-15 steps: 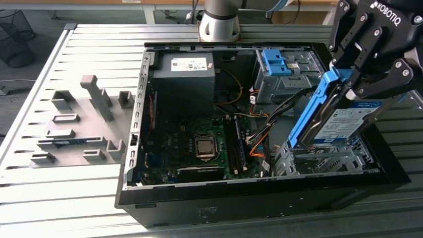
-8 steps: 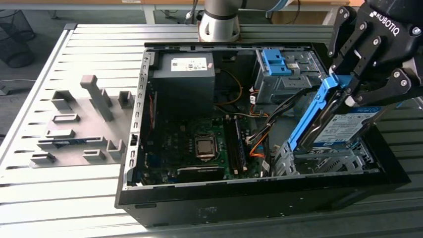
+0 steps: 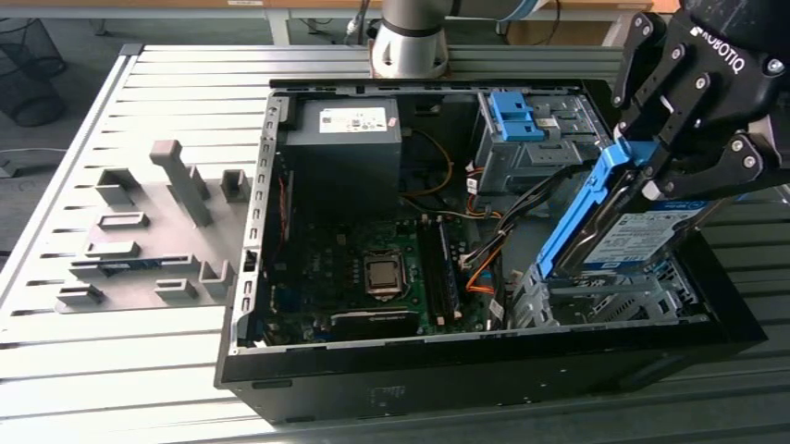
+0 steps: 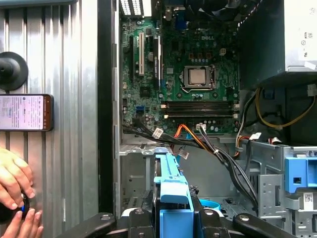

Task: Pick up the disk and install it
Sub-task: 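Insert the disk into the insertion slot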

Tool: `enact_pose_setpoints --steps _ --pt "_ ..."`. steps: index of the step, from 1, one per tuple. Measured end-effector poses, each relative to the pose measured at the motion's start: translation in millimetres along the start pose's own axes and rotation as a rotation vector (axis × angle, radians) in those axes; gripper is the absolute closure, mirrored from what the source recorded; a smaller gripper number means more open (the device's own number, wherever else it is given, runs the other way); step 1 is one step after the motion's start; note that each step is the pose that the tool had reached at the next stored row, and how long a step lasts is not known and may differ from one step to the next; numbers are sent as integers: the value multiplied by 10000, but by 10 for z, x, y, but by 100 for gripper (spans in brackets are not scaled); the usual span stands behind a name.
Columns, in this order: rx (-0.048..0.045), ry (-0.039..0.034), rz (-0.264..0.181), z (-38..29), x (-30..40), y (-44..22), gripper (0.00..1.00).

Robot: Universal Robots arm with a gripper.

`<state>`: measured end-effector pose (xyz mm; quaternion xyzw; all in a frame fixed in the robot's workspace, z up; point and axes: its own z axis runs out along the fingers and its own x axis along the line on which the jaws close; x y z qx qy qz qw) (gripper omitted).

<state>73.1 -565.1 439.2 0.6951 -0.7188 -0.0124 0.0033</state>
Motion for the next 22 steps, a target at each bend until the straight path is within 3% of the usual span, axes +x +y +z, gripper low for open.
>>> enact_pose_setpoints --steps 10,22 --pt "1 11 5 26 27 -1 63" --pt "0 8 11 101 36 -3 63"
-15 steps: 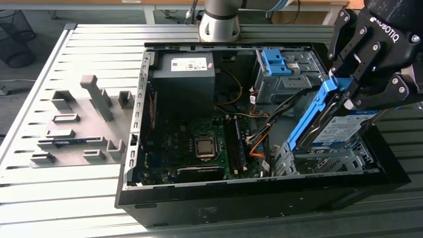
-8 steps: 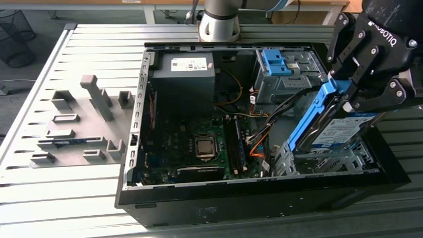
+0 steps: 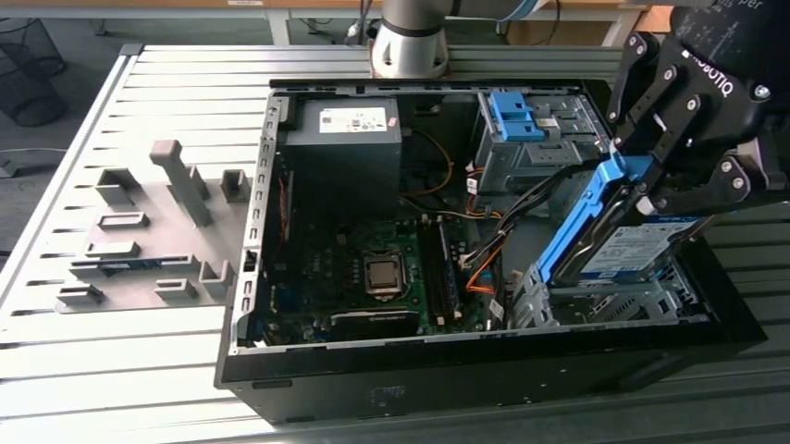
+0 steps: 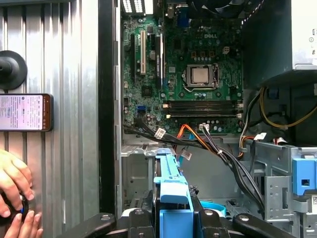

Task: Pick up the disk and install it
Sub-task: 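Insert the disk into the insertion slot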

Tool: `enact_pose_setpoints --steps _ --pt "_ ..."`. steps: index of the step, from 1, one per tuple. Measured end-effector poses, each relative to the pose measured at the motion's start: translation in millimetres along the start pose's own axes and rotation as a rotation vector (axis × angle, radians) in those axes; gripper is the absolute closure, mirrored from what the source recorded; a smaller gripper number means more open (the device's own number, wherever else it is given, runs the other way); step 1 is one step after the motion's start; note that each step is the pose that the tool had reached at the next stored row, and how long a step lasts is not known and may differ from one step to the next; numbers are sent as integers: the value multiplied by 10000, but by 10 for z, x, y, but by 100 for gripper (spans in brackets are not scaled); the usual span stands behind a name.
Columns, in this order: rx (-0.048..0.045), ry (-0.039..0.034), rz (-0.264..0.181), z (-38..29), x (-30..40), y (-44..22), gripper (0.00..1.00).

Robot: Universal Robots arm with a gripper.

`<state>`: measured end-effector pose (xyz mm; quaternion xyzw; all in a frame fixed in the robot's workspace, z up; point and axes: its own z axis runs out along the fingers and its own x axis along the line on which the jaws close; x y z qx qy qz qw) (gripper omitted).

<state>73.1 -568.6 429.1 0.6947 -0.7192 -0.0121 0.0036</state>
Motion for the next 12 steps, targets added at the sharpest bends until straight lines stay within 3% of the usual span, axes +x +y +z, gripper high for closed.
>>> enact_pose_setpoints --steps 12 --pt "0 2 0 189 12 -5 63"
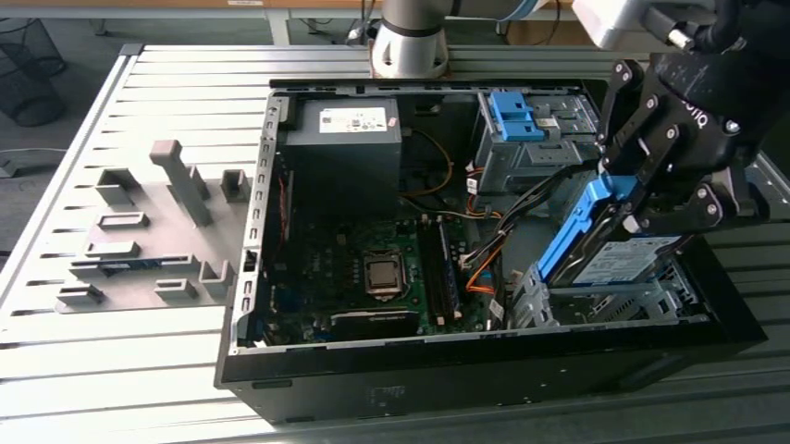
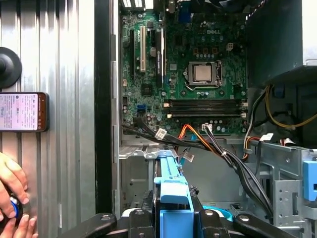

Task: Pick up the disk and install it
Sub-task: 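Insert the disk into the insertion slot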

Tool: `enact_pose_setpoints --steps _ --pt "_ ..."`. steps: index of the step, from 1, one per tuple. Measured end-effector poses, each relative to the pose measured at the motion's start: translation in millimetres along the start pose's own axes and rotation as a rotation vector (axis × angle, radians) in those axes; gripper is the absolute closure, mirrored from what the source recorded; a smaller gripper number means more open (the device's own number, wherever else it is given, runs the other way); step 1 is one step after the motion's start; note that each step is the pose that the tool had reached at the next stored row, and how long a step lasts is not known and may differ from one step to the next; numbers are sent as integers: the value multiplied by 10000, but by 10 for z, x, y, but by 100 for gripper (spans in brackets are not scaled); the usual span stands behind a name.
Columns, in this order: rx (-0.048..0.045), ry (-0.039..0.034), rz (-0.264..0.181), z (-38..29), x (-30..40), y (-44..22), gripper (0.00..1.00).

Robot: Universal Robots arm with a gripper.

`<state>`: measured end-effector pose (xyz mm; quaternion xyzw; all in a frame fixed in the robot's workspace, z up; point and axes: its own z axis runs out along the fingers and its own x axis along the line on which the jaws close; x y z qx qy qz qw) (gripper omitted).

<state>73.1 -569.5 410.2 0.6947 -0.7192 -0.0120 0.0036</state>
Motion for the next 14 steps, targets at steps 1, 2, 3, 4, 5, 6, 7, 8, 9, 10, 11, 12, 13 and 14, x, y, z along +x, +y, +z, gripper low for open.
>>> enact_pose_setpoints --steps 1,2,3,4,5,6,7,8,9,10,11,12,13,14 --pt "0 1 1 18 1 0 63" --pt "0 0 0 36 2 -1 63" --pt "0 0 0 54 3 -1 63" --pt "0 -1 0 72 5 -2 63" --pt "0 0 1 90 6 -2 63" --pt "0 -1 1 108 7 -2 63" --pt "0 0 0 127 8 -3 63" --pt "0 -1 1 145 9 -3 63" --pt "0 0 0 163 10 -4 63" --pt "0 0 0 180 11 -4 63" --pt "0 0 0 196 12 -5 63" --pt "0 0 0 202 12 -5 63" --pt "0 6 0 202 12 -5 63" --pt "0 12 1 202 12 -5 63"
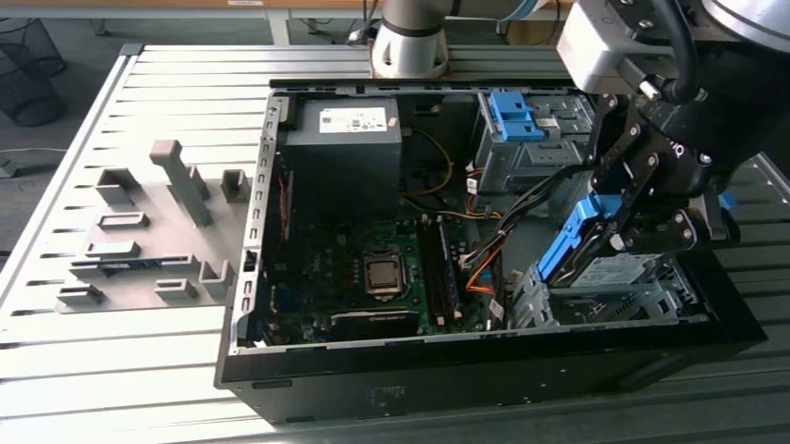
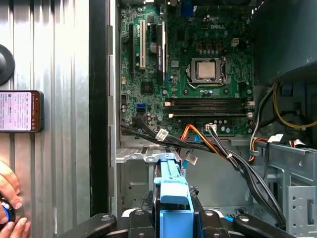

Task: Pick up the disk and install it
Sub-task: 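Insert the disk into the insertion slot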

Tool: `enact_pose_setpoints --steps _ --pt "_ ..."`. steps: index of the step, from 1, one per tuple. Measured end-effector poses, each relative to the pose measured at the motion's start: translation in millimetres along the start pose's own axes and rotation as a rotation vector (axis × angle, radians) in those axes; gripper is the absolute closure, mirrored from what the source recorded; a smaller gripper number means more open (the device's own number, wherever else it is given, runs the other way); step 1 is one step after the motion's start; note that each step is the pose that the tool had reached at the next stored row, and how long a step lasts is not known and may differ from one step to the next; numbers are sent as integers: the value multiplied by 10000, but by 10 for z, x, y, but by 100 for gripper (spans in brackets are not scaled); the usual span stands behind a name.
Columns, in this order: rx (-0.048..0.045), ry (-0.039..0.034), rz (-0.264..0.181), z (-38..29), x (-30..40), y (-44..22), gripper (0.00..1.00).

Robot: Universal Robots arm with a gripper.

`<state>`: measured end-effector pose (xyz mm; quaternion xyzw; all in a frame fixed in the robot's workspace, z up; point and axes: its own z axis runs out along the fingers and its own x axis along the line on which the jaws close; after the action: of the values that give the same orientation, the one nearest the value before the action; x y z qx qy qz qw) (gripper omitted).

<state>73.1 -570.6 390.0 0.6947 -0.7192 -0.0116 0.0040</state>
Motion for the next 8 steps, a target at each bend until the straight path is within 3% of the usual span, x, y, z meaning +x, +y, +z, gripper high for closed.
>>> enact_pose_setpoints --steps 5,8 --pt "0 15 0 3 0 0 63" --pt "1 16 0 28 0 -1 56"
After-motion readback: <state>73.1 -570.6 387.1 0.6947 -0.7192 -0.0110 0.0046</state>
